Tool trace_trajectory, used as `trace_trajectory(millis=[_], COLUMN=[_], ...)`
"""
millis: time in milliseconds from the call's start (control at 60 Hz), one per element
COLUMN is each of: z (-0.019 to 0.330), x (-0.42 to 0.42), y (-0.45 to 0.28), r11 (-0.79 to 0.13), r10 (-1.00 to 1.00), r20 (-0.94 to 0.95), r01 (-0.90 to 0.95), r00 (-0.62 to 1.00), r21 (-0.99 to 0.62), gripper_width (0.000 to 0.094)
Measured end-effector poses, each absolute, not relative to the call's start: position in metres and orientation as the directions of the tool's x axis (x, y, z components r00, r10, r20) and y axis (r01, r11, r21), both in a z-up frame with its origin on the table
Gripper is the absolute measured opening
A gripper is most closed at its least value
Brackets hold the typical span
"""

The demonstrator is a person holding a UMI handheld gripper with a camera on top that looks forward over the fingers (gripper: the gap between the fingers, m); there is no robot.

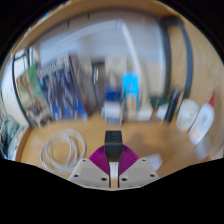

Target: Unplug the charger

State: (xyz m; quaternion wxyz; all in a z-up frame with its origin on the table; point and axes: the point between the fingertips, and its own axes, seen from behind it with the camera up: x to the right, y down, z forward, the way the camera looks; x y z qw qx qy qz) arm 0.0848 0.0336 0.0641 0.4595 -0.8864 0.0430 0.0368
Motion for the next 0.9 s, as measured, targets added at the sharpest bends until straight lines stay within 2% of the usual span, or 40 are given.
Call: trace_trajectory(millis=[50,100,117,167,200,267,300,317,333,367,467,600,733,900], z=[0.151,0.253,0.277,0.328,0.342,0.349,0.340,0.331,0.306,0.296,0.208,0.104,0.034,-0.006], x=[0.110,0.122,0.124,0.138,0.145,0.166,0.181,0.189,0.193,0.215,0.246,0.276,0.291,0.291], y=[0.052,0.075,0.078,0.087,0.083,0.075,0.070,0.067,0.058,0.062,0.030,-0.014,-0.045,-0.057], r11=[-0.401,-0.217,-0.173,-0.142,-0.134,-0.186,-0.233,-0.265,-0.303,-0.368,-0.587,-0.765,-0.857,-0.910], r10=[-0.088,-0.105,-0.097,-0.087,-0.099,-0.117,-0.133,-0.141,-0.143,-0.160,-0.184,-0.224,-0.209,-0.152], r20=[-0.021,-0.003,-0.005,0.006,0.006,0.005,0.018,0.031,0.048,0.071,0.037,0.016,0.016,-0.012], r01=[-0.054,-0.026,-0.022,-0.006,-0.008,-0.017,-0.013,-0.007,0.003,0.008,-0.080,-0.166,-0.175,-0.145], r00=[0.996,0.994,0.995,0.996,0.995,0.993,0.991,0.990,0.989,0.985,0.982,0.974,0.978,0.988], r21=[-0.914,-0.976,-0.985,-0.990,-0.991,-0.982,-0.972,-0.964,-0.953,-0.930,-0.806,-0.622,-0.484,-0.389], gripper_width=[0.0088,0.0088,0.0088,0.0087,0.0088,0.0087,0.0092,0.0091,0.0092,0.0091,0.0091,0.0091,0.0091,0.0101])
